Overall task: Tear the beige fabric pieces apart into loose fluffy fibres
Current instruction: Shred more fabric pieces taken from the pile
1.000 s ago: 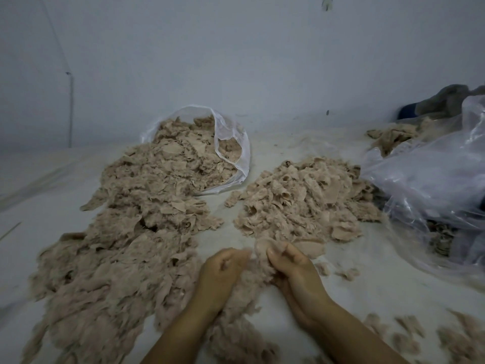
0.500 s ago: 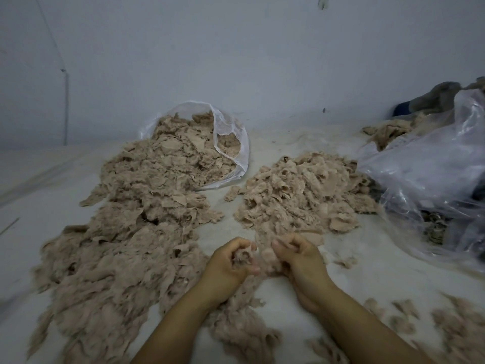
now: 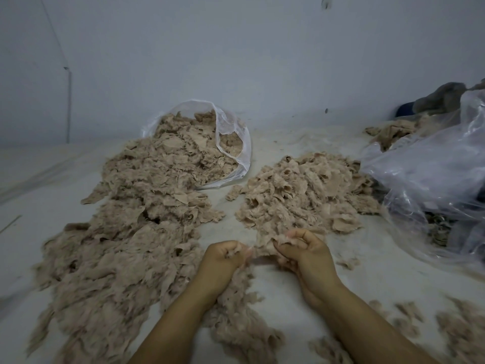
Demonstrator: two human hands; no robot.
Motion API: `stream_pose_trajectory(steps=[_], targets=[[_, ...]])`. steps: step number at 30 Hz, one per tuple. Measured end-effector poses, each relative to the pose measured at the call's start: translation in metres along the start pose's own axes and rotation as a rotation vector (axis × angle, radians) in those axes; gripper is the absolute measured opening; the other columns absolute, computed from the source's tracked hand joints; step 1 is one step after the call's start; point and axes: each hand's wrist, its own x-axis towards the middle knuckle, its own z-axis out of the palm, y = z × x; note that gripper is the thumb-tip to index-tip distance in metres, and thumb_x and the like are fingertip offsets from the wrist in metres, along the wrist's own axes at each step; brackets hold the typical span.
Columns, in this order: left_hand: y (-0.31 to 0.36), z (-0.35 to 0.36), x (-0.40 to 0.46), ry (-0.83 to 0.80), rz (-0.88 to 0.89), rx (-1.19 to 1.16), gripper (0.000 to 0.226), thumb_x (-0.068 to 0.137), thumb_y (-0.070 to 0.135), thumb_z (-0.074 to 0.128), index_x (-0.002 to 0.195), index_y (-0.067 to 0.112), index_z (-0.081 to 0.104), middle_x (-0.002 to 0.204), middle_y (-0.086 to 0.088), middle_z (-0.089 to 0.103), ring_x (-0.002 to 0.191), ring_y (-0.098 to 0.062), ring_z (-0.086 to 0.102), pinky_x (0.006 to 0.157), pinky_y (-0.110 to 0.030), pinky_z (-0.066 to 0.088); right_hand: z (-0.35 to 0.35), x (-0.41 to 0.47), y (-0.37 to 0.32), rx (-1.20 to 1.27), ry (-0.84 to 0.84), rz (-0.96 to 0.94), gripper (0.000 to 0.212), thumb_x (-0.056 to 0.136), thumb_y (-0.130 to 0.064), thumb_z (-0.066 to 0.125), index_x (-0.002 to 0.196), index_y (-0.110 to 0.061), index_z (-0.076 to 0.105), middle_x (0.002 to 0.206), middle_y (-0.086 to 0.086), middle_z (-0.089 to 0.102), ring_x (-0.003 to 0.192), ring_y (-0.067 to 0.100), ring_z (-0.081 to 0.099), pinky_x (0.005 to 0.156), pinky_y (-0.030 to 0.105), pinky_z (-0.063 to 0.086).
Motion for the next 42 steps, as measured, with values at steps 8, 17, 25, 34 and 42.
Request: stream_pose_trajectory(steps=[8, 17, 25, 34, 42], targets=[[0.005, -0.002, -0.001, -0.044, -0.055, -0.062, 0.028, 0.091, 0.011, 0.056, 0.063, 0.005, 0.056, 0.049, 0.005, 0.047, 0.045, -0.006, 0.041, 0.049, -0.017, 0.036, -0.004, 0.003, -0.010, 0.067, 0.143, -0.051, 0.024, 0.079, 0.013, 0.065, 0.082, -0.010, 0.058, 0.061, 0.005, 0.064, 0.043, 0.013, 0.058, 0.042, 0.023, 0.050], [0.000, -0.004, 0.005, 0.159, -0.162, -0.447, 0.017, 0.084, 0.021, 0.061, 0.072, 0.011, 0.065, 0.057, -0.001, 0.062, 0.051, -0.011, 0.058, 0.047, -0.020, 0.048, -0.005, 0.004, -0.012, -0.736, -0.025, -0.398, 0.013, 0.082, -0.029, 0.071, 0.091, -0.033, 0.063, 0.096, -0.014, 0.062, 0.087, 0.003, 0.058, 0.072, 0.010, 0.044], [0.000, -0.006, 0.006, 0.237, -0.075, -0.492, 0.014, 0.086, 0.018, 0.058, 0.081, 0.009, 0.068, 0.077, -0.005, 0.070, 0.062, -0.012, 0.066, 0.049, -0.023, 0.052, 0.011, -0.008, 0.004, -0.403, -0.231, -0.066, 0.017, 0.088, -0.012, 0.066, 0.076, -0.007, 0.055, 0.052, 0.004, 0.051, 0.042, 0.014, 0.044, 0.042, 0.025, 0.038], [-0.004, 0.003, -0.004, -0.035, 0.011, -0.220, 0.020, 0.069, 0.034, 0.074, 0.063, 0.018, 0.062, 0.064, 0.000, 0.060, 0.061, -0.015, 0.056, 0.057, -0.024, 0.046, 0.009, -0.012, 0.003, -0.220, -0.169, 0.028, 0.023, 0.097, -0.014, 0.051, 0.089, 0.005, 0.063, 0.077, 0.017, 0.062, 0.073, 0.024, 0.059, 0.071, 0.037, 0.050], [-0.004, -0.009, 0.002, -0.010, -0.106, -0.390, 0.019, 0.072, 0.007, 0.068, 0.062, 0.020, 0.058, 0.067, -0.004, 0.060, 0.062, -0.019, 0.055, 0.056, -0.027, 0.046, 0.006, -0.008, 0.003, -0.172, -0.111, 0.082, 0.033, 0.101, -0.018, 0.042, 0.093, 0.013, 0.051, 0.078, 0.015, 0.044, 0.058, 0.020, 0.041, 0.057, 0.032, 0.040]])
